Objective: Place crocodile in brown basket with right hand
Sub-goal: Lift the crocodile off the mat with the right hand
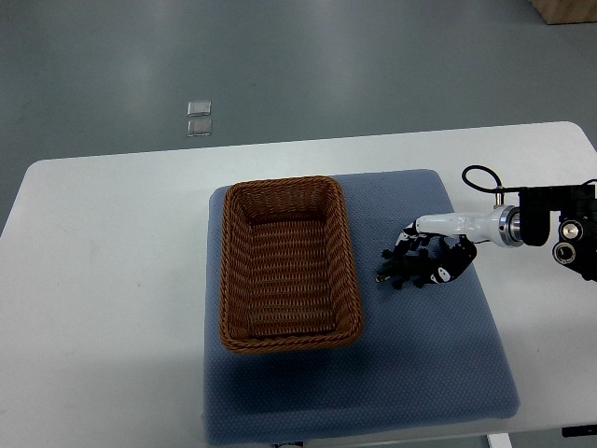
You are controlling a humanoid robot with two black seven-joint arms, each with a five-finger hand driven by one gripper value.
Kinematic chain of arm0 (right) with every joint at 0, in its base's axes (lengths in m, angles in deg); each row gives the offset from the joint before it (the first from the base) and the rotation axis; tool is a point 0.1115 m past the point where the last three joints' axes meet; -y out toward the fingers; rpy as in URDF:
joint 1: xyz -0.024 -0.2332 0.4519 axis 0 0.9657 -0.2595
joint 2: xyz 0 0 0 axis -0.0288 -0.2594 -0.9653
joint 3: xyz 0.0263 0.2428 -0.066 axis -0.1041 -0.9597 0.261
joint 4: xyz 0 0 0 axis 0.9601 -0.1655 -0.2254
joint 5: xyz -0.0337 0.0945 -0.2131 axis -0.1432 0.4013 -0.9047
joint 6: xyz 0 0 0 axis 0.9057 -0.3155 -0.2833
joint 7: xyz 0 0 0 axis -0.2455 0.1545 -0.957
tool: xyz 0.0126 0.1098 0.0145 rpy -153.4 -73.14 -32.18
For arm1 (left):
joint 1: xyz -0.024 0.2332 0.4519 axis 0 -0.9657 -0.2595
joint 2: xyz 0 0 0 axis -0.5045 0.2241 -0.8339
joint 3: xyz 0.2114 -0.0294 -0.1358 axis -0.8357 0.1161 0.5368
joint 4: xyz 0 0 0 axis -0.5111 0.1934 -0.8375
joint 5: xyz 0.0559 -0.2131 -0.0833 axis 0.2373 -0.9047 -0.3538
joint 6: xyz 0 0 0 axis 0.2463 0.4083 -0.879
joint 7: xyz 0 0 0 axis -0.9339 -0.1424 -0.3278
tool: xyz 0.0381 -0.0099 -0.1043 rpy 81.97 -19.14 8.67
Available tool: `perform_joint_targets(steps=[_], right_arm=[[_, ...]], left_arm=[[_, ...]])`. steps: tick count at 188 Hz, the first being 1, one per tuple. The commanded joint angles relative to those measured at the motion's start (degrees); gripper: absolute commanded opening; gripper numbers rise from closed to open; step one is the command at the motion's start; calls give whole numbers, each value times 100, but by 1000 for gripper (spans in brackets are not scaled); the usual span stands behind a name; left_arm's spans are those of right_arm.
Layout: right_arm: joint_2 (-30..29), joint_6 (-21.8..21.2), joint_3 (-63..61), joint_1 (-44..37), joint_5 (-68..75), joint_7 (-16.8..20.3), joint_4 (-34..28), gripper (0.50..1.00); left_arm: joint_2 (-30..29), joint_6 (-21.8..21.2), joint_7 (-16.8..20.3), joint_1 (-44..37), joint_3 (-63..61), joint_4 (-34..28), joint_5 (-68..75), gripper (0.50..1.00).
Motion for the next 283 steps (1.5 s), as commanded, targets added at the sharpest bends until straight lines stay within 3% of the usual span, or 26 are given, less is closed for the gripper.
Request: perform_joint_targets(steps=[1,26,52,65,74,186,283], right_arm=[[6,-1,1,2,-1,-51,0,721],[-2,-1,9,11,-9,-95,0,682],[-2,-1,9,11,-9,-104,0,611],[6,-1,9,11,-9,-113,9,568],[6,-1,9,11,-9,-122,9,500],[138,-63,-78,-139,17,-174,0,500],[419,-353,-87,-1211,201,-174,-44,500]], left_arm=[[0,-2,0,4,0,0,0,1000],[0,-2,0,-4,0,0,0,1000],[0,-2,0,-4,0,0,0,1000],[0,-2,0,4,0,0,0,1000],[0,-2,0,4,0,-9,0,1000],[0,-2,0,-4,0,0,0,1000],[0,-2,0,13,-9,18,0,1000]])
